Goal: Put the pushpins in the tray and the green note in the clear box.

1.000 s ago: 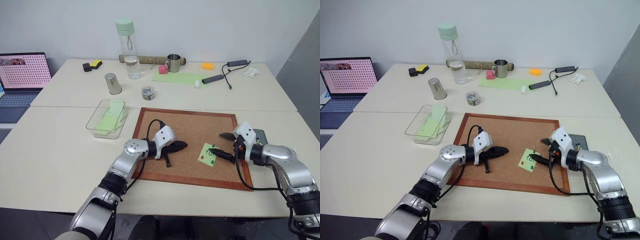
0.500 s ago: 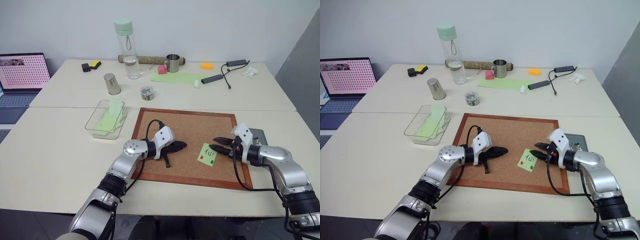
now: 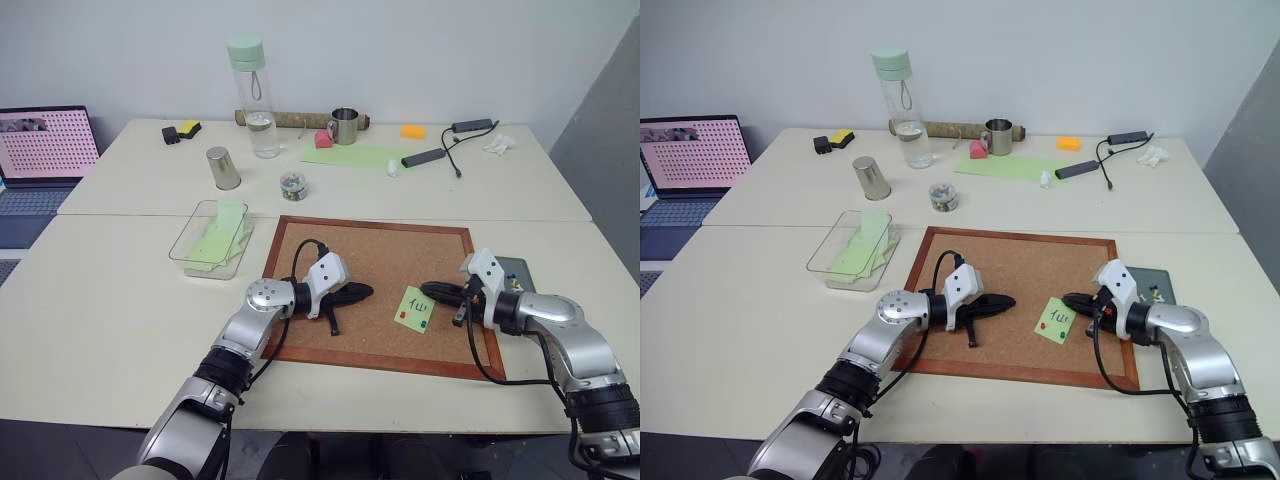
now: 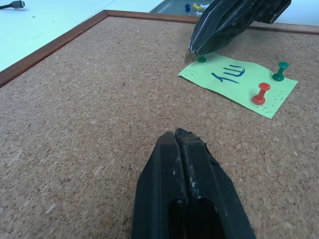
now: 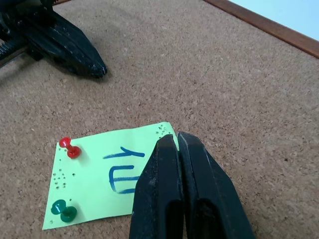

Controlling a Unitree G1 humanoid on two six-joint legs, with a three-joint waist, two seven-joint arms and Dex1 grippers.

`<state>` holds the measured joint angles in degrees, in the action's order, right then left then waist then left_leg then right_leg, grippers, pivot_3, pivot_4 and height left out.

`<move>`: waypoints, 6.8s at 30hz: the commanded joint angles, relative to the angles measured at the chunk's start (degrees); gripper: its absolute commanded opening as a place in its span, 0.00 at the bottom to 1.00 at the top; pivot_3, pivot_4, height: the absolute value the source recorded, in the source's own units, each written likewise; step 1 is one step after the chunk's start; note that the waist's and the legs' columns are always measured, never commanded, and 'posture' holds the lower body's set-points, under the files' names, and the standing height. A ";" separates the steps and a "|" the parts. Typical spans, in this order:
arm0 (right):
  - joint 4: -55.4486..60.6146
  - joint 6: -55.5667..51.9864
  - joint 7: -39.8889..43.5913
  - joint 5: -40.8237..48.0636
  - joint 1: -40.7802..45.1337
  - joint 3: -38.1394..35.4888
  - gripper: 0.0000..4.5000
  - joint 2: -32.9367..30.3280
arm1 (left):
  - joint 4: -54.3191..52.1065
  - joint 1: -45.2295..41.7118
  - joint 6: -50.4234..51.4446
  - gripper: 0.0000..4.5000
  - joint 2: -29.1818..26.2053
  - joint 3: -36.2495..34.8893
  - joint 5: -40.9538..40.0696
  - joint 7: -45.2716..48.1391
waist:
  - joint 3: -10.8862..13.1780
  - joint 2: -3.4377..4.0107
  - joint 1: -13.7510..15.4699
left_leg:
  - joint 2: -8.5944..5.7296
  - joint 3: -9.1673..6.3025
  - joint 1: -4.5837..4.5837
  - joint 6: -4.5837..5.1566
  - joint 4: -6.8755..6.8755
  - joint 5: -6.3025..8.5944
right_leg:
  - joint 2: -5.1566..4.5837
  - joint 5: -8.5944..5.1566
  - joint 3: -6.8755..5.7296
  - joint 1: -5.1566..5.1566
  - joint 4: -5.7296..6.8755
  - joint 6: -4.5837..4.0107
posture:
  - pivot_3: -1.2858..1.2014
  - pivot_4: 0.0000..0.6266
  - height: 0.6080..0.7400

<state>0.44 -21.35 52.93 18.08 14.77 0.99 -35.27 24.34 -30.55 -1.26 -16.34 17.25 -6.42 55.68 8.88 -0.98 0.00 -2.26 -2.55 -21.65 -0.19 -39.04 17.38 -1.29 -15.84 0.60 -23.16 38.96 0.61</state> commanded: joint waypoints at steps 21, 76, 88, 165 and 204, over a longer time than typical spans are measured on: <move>10.51 -10.72 -2.67 11.81 0.99 -8.94 0.00 -1.15 | 0.40 2.74 2.32 0.00 -0.18 0.91 2.34 -1.39 | -0.01 0.01 0.02 | 0.00 -0.01 0.00 0.01 0.00 0.00 | 0.00 0.00 0.00 0.00 0.01 0.00 | 0.52 0.24 1.00; 15.50 -2.68 -0.16 1.13 -10.31 2.10 0.69 -5.88 | 2.21 0.69 1.76 0.00 1.65 0.08 3.52 -1.51 | -0.18 0.13 0.15 | -0.04 -0.16 0.77 0.04 0.13 0.02 | 0.03 -0.11 -0.05 0.95 -0.27 0.18 | 0.52 0.24 1.00; 12.04 0.59 0.94 0.45 -11.17 2.31 0.24 -4.57 | 1.97 0.79 2.13 0.00 1.34 0.00 3.54 -1.35 | -0.18 0.13 0.15 | -0.03 -0.18 0.76 0.03 0.13 0.02 | 0.03 -0.11 -0.05 0.95 -0.28 0.18 | 0.52 0.24 1.00; 11.23 0.71 -5.51 -1.24 -6.89 5.03 0.72 1.92 | 1.67 1.35 2.90 0.00 0.63 1.64 4.52 -1.61 | -0.11 0.08 0.16 | -0.04 -0.29 0.74 0.04 0.24 0.03 | 0.01 -0.14 -0.13 1.00 -0.49 0.23 | 0.52 0.24 1.00; 17.22 15.73 -0.83 -8.97 -3.25 4.13 0.00 -5.73 | -16.72 0.59 34.33 0.25 -1.21 -13.46 -18.82 0.37 | 0.37 -0.18 -0.31 | 0.01 -0.39 0.54 0.02 0.30 0.03 | 0.03 -0.14 -0.25 0.85 -0.62 0.23 | 0.52 0.24 1.00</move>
<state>17.23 -10.18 51.55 11.22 10.20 4.87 -40.33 14.31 -29.74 24.46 -16.83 8.46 -17.40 55.70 9.25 -1.15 -0.31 -2.23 -2.94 -21.12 -0.17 -38.75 17.41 -1.26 -15.97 0.34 -22.31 38.33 0.84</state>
